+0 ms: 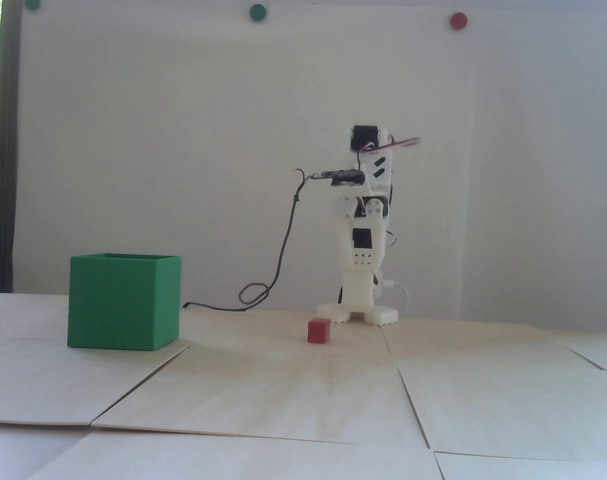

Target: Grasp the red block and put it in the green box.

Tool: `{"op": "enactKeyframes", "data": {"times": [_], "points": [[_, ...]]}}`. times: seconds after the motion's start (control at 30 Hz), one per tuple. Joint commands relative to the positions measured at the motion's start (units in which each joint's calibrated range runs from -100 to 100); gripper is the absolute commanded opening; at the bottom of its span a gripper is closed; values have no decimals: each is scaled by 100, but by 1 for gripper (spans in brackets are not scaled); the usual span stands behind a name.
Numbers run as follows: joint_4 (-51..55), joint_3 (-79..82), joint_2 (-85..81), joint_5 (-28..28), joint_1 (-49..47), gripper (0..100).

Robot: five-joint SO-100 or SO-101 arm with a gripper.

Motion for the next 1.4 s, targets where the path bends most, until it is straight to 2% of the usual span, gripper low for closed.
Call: {"op": "enactKeyframes", "data": {"times": [0.0,0.4,0.87,1.13,1.37], "points": [[-107,-1075,597,-4,357,11],[-1751,-1776,2121,-25,622,11],[-1836,-3027,3811,-41,1057,11],[-1836,-3169,4245,6,1290,27],[-1836,-3231,4687,6,1290,29]]}}
